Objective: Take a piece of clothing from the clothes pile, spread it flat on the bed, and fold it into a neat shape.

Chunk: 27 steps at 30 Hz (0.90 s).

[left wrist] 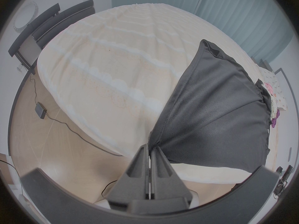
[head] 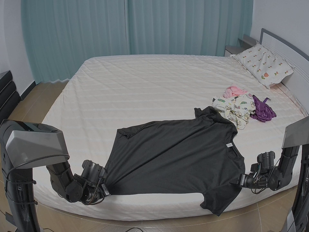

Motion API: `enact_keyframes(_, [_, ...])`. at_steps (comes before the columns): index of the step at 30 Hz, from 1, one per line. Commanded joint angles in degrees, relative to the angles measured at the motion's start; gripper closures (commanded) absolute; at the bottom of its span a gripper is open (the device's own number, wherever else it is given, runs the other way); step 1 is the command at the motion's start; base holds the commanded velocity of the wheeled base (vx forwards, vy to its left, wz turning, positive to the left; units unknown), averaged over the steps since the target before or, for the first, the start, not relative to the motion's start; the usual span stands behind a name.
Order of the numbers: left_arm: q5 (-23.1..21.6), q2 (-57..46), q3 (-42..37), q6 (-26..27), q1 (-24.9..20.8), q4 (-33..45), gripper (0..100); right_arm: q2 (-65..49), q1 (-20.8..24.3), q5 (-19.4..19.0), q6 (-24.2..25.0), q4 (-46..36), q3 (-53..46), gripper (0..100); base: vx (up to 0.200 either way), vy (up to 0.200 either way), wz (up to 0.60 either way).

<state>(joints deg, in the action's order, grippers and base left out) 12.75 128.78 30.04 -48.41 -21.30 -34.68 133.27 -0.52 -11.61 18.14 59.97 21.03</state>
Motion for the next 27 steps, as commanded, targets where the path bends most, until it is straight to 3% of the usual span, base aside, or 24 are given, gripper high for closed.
enact_keyframes(1, [-0.4,0.2,-0.2,0.0,-0.1,0.1,100,0.9,0.0,0.1,-0.1,-0.1,0.0,100,0.000,0.000,0.00])
enact_keyframes(7, [-0.4,-0.2,-1.3,0.1,-0.3,0.1,100,0.4,-2.3,0.2,-3.0,-0.9,-0.8,100,0.000,0.000,0.00])
enact_keyframes(14, [-0.4,-0.6,-3.5,1.7,-0.8,0.4,100,-2.1,-7.1,0.1,-8.6,-7.4,-1.0,100,0.000,0.000,0.00])
enact_keyframes(25, [-0.4,-1.2,-5.4,2.3,-3.0,0.5,100,-2.8,-8.5,0.2,-10.8,-8.7,-0.6,100,0.000,0.000,0.00])
enact_keyframes(26, [-0.4,-1.2,-5.4,2.2,-3.1,0.4,0,-2.6,-8.4,0.1,-10.8,-8.7,-0.4,0,0.000,0.000,0.00])
enact_keyframes(27, [-0.4,-1.2,-5.3,2.2,-3.1,0.3,0,-2.6,-8.4,0.1,-10.8,-8.7,-0.3,0,0.000,0.000,0.00])
